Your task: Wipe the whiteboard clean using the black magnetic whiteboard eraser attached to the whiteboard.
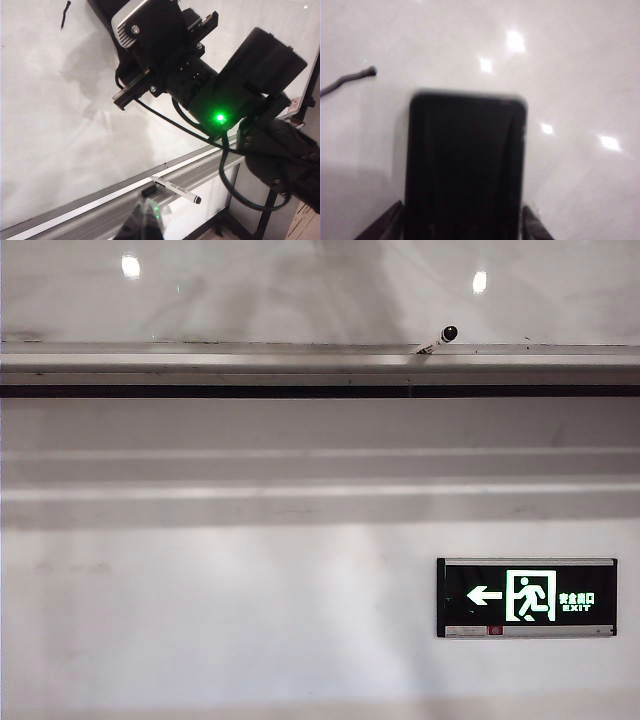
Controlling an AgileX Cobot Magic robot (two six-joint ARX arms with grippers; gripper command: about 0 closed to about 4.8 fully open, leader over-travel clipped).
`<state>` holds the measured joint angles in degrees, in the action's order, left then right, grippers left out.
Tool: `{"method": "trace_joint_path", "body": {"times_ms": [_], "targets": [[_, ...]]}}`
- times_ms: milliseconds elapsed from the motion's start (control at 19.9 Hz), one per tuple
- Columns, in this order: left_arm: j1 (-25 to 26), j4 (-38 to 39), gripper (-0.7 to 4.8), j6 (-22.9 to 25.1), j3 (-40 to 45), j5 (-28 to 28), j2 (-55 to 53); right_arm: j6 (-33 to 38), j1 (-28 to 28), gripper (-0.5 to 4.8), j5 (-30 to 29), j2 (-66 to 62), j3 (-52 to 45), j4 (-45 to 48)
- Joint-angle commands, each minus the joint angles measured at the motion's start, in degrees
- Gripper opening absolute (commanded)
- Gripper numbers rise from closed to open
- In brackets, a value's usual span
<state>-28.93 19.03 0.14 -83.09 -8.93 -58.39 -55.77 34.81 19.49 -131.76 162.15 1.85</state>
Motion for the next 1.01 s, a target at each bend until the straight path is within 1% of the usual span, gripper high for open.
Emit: {"method": "trace_joint_path", "body": {"times_ms": [50,101,201,252,353,403,453,504,554,604,655,806,1007], "targets": [[0.07,-0.7,-0.05,-0.17,-0.33,-0.31,0.11,0.63,0.52,3.01,-0.37,1.27,0.33,0.7],[0.07,-0.7,-0.05,-0.17,-0.33,-0.31,0.11,1.97,0.52,3.25,-0.37,1.36,0.33,0.37],[0.07,-0.68,-0.05,-0.17,-0.33,-0.31,0.13,3.15,0.48,4.15,-0.22,1.55,0.33,-0.31],[0.07,-0.7,-0.05,-0.17,-0.33,-0.31,0.13,3.15,0.48,4.23,-0.09,1.81,0.33,-0.35],[0.07,-0.81,-0.05,-0.17,-0.33,-0.31,0.11,3.13,0.61,4.18,0.04,2.93,0.33,-0.17],[0.07,-1.16,-0.05,-0.17,-0.33,-0.24,0.11,3.13,0.98,3.87,1.73,4.02,0.35,0.37],[0.07,-1.68,-0.05,-0.17,-0.33,-0.09,0.11,3.1,0.98,3.27,3.89,5.07,0.35,1.81],[0.07,-2.99,-0.05,-0.17,-0.33,0.11,-0.07,3.02,0.98,2.3,7.34,6.29,0.35,4.33],[0.07,-4.74,-0.05,-0.2,-0.33,0.11,-0.57,2.97,0.96,1.52,10.51,7.61,0.35,6.86],[0.07,-6.75,-0.05,-0.2,-0.33,0.11,-1.07,2.69,0.81,0.94,12.59,8.94,0.37,8.33],[0.07,-9.16,-0.05,-1.01,-0.33,0.13,-1.75,2.51,0.61,0.48,13.75,10.67,0.39,8.39],[0.07,-15.87,-0.05,-5.09,-0.33,-0.11,-4.5,2.54,0.07,-0.03,13.88,15.5,0.39,4.94],[0.02,-26.45,-0.05,-9.7,-0.33,0.15,-9.97,2.56,-0.02,-0.03,13.81,20.28,0.39,3.52]]}}
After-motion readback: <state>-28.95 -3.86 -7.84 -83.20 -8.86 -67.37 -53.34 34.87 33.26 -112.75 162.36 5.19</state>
